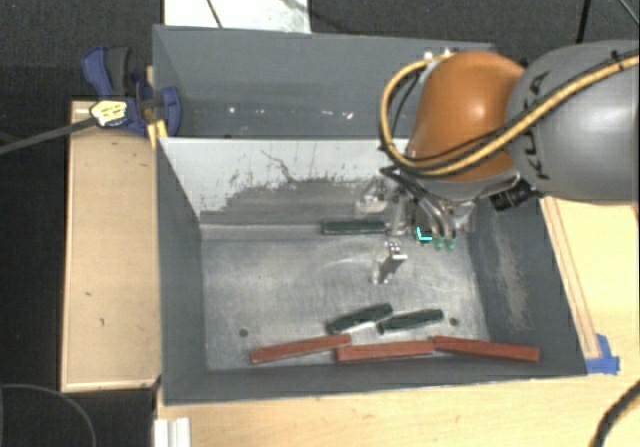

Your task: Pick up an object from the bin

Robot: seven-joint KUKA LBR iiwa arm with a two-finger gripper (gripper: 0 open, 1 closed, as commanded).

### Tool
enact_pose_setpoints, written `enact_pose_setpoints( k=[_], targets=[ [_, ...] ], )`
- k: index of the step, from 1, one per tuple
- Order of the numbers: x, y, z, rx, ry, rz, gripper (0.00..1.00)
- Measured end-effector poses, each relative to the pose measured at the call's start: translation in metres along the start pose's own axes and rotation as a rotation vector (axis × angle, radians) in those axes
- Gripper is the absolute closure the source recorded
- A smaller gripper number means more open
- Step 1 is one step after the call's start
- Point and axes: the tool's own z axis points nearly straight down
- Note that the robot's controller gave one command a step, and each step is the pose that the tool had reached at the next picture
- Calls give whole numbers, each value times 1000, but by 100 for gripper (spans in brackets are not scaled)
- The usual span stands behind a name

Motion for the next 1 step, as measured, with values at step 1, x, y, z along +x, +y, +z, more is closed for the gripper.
enact_pose_setpoints(
  k=[1],
  targets=[
    [-2, 0, -4, 0, -8, 1, 0]
  ],
)
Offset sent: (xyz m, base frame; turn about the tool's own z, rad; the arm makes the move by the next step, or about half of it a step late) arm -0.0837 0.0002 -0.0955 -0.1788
